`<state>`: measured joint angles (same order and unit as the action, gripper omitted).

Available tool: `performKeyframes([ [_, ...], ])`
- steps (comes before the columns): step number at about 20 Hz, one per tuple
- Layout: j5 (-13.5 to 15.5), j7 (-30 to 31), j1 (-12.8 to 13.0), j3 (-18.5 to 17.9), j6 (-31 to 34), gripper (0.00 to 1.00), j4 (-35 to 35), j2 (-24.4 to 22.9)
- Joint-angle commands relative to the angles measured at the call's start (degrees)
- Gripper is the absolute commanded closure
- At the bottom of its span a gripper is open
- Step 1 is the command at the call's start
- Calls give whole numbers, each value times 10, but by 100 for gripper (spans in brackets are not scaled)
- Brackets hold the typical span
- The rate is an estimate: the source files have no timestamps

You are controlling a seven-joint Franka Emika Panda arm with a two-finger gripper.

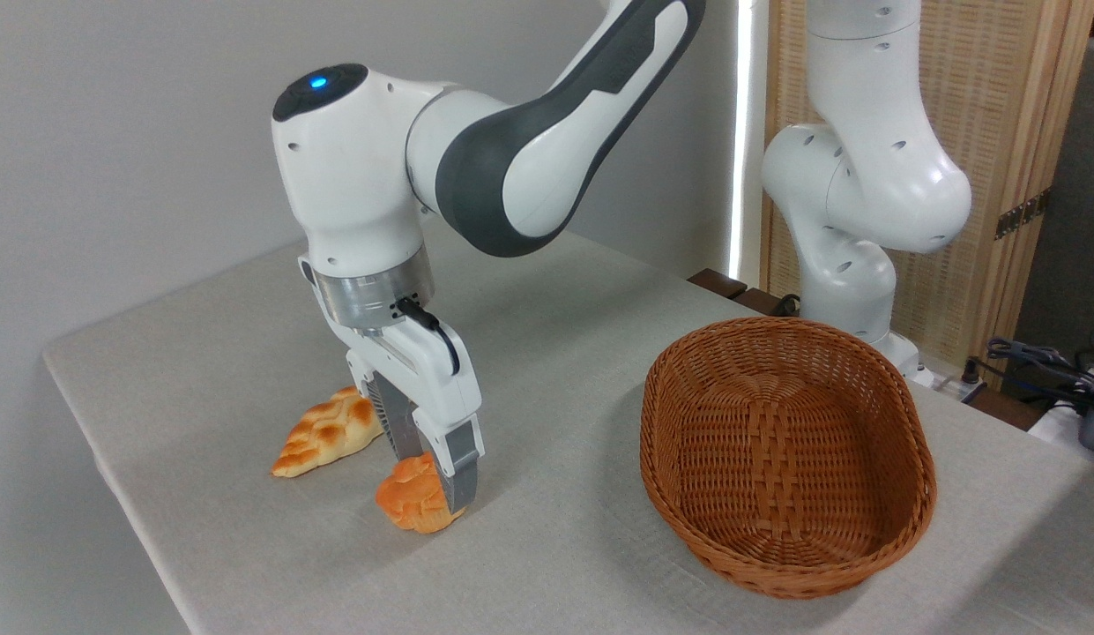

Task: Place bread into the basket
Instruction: 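Close the gripper fingers around the round orange bun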

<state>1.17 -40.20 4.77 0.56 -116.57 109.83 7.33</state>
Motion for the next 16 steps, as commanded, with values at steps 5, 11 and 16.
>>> performKeyframes([
  [5,-1,-6,0,6,-20,25,8,7],
  [11,-2,-13,-1,6,-19,77,8,8],
  [16,-13,-13,-1,5,-19,96,7,8],
])
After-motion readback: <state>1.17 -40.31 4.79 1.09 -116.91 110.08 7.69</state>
